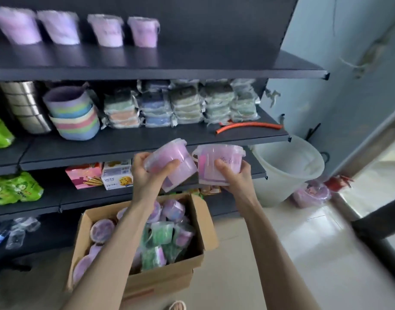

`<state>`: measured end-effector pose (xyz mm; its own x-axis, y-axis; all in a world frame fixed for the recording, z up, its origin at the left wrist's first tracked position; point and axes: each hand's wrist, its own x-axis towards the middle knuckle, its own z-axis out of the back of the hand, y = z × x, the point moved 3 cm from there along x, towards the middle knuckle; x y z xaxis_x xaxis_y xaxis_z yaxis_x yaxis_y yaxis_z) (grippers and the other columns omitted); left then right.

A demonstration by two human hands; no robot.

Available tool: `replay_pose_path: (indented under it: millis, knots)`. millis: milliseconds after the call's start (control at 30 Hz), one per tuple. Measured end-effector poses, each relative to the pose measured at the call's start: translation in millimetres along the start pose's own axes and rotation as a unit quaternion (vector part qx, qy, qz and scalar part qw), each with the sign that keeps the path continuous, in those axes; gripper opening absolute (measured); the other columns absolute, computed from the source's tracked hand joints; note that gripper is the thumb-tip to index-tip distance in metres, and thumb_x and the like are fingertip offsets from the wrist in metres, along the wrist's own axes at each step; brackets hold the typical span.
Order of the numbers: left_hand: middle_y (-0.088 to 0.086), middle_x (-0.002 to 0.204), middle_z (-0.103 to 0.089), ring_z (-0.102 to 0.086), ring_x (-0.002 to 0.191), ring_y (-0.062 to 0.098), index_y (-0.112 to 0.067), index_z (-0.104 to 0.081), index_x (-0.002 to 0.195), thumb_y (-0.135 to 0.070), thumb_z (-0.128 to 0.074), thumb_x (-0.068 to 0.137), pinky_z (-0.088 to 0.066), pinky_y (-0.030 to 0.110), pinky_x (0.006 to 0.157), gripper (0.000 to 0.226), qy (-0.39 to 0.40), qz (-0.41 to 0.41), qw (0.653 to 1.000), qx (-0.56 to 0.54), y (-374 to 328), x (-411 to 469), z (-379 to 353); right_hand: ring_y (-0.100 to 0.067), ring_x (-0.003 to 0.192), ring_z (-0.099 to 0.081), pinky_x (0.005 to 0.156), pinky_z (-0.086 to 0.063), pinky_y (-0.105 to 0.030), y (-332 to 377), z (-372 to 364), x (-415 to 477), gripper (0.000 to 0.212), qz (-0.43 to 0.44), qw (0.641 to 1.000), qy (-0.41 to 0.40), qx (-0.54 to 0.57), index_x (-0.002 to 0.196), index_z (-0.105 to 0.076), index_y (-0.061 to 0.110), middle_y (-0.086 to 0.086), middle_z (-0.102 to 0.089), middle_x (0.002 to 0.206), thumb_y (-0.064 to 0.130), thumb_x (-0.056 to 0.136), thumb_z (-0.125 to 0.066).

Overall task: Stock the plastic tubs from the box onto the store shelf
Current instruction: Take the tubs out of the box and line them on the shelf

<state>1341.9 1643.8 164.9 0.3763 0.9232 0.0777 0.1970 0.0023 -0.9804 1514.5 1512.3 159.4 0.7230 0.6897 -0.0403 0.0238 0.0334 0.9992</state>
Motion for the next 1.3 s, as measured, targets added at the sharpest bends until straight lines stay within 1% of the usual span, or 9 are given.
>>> replay_pose_path:
  millis: [100,267,367,500,700,867,1000,1167,1300]
  knots:
    - [0.004,0.114,-0.054,-0.057,0.099,0.017,-0.026,-0.045,0.102,-0.043,-0.085,0.045,-0.048,0.025,0.066,0.072,-0.009,-0.037,0.999,-0.002,-37,42,-41,-0.017,0.114,-0.060,0.099,-0.048,-0.047,44,19,47,0.122,0.052,0.999,0.000,0.002,0.146,-0.012,0.031,0.004,-0.056,0.127,0.056,0.050,-0.082]
    - [-0.015,0.101,-0.058,-0.057,0.090,-0.001,-0.031,-0.050,0.099,-0.039,-0.088,0.047,-0.049,0.013,0.058,0.065,0.001,-0.135,0.991,-0.013,-85,114,-102,-0.006,0.097,-0.065,0.075,-0.053,-0.017,112,39,129,0.098,0.160,0.987,0.006,0.023,0.133,-0.027,0.028,-0.005,-0.058,0.120,0.047,0.055,-0.082]
    - [-0.029,0.086,-0.059,-0.055,0.078,-0.011,-0.036,-0.054,0.094,-0.040,-0.085,0.052,-0.050,0.015,0.057,0.052,0.012,-0.183,0.983,0.008,-107,164,-134,-0.009,0.107,-0.060,0.086,-0.053,-0.022,145,47,179,0.102,0.188,0.982,-0.012,0.013,0.133,-0.024,0.029,-0.006,-0.053,0.127,0.053,0.050,-0.079]
    - [-0.018,0.098,-0.062,-0.057,0.088,-0.003,-0.038,-0.057,0.098,-0.045,-0.087,0.051,-0.048,0.011,0.056,0.056,0.032,-0.221,0.974,0.027,-124,232,-169,-0.017,0.115,-0.056,0.100,-0.047,-0.044,177,52,247,0.098,0.211,0.977,-0.011,-0.009,0.132,-0.022,0.035,-0.006,-0.050,0.132,0.057,0.054,-0.077]
    - [-0.007,0.108,-0.059,-0.054,0.095,0.009,-0.030,-0.055,0.106,-0.037,-0.082,0.061,-0.046,0.013,0.058,0.053,0.024,-0.202,0.974,0.099,-120,332,-186,-0.007,0.104,-0.059,0.086,-0.046,-0.023,193,33,350,0.092,0.206,0.978,0.017,-0.016,0.132,-0.019,0.035,0.004,-0.055,0.119,0.047,0.063,-0.078]
    - [-0.009,0.103,-0.054,-0.050,0.091,0.005,-0.024,-0.049,0.106,-0.031,-0.082,0.068,-0.040,0.021,0.062,0.051,-0.014,-0.184,0.962,0.200,-111,397,-188,-0.015,0.105,-0.058,0.087,-0.046,-0.028,186,11,431,0.103,0.179,0.981,0.018,-0.072,0.136,-0.018,0.031,0.003,-0.054,0.120,0.057,0.055,-0.077]
    - [0.003,0.115,-0.051,-0.050,0.101,0.017,-0.020,-0.045,0.110,-0.025,-0.080,0.072,-0.042,0.022,0.069,0.052,-0.003,-0.167,0.949,0.266,-103,437,-190,-0.019,0.114,-0.050,0.090,-0.045,-0.031,182,-5,489,0.103,0.176,0.977,0.040,-0.117,0.139,-0.017,0.018,-0.001,-0.041,0.131,0.038,0.063,-0.085]
    - [0.008,0.149,-0.018,-0.017,0.140,0.024,-0.028,-0.040,0.135,-0.028,-0.069,0.083,-0.026,0.038,0.109,0.059,0.008,-0.154,0.887,0.436,-95,471,-186,-0.027,0.120,-0.040,0.090,-0.039,-0.035,187,-22,544,0.102,0.191,0.941,0.031,-0.278,0.142,-0.019,0.010,-0.004,-0.028,0.139,0.043,0.067,-0.081]
    - [0.004,0.150,-0.020,-0.015,0.137,0.024,-0.030,-0.035,0.140,-0.033,-0.066,0.084,-0.025,0.045,0.109,0.064,-0.050,-0.214,0.821,0.527,-95,475,-194,-0.032,0.133,-0.020,0.104,-0.032,-0.039,189,-25,564,0.102,0.253,0.898,0.014,-0.359,0.148,-0.013,0.018,-0.003,-0.013,0.154,0.038,0.072,-0.078]
